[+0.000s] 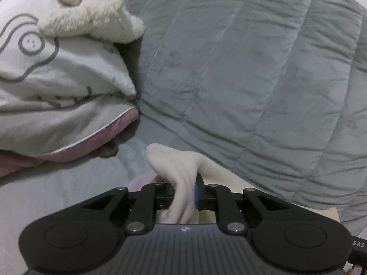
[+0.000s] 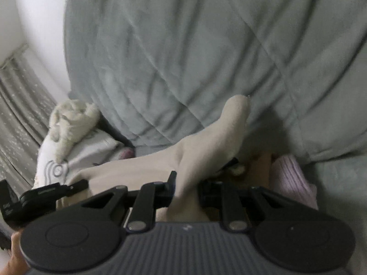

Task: Fold clothes
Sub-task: 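Lower the cream bundle onto the tan and lilac stack with both grippers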

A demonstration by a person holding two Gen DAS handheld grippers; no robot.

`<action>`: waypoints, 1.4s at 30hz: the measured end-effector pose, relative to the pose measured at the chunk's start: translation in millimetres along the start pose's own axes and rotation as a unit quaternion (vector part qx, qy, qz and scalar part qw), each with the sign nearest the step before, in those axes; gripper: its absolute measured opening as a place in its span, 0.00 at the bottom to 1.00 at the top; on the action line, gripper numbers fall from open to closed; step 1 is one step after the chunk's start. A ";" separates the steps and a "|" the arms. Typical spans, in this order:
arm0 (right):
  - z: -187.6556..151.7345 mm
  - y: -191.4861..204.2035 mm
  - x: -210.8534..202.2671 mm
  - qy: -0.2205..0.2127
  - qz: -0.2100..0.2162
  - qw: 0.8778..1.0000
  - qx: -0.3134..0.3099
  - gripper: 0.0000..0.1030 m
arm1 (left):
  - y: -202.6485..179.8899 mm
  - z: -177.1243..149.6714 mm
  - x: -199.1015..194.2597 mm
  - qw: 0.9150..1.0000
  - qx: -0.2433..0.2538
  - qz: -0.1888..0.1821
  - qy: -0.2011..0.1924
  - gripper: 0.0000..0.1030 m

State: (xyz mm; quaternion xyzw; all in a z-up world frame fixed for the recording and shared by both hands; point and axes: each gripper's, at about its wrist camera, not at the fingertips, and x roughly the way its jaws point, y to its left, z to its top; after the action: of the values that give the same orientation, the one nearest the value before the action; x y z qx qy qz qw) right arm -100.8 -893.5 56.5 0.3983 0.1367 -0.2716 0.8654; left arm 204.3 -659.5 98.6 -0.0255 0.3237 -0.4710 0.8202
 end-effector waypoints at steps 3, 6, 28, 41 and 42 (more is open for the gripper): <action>-9.4 -11.2 10.9 0.013 -0.001 1.000 -0.008 0.15 | 8.7 -10.3 10.9 1.000 0.011 0.018 0.006 0.18; -12.1 -13.1 12.0 0.016 -0.001 1.000 -0.027 0.17 | 16.7 -18.5 20.5 0.999 0.019 0.039 0.009 0.29; -3.0 52.5 -13.3 -0.046 -0.057 0.969 -0.238 0.42 | 2.5 4.3 5.5 0.991 0.106 0.079 -0.007 0.52; -19.6 25.7 -19.6 -0.031 -0.090 0.970 -0.225 0.36 | 63.8 -16.0 -31.0 0.992 0.006 0.124 -0.018 0.58; -23.3 27.7 -35.4 -0.039 -0.075 0.969 -0.234 0.36 | 64.4 -18.1 -42.1 0.993 -0.004 0.120 -0.018 0.58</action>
State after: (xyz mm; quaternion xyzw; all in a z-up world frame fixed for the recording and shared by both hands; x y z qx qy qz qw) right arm -114.1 -848.1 74.6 0.1626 0.1918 -0.3118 0.9163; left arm 228.4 -585.8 83.3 0.0017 0.3117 -0.3675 0.8762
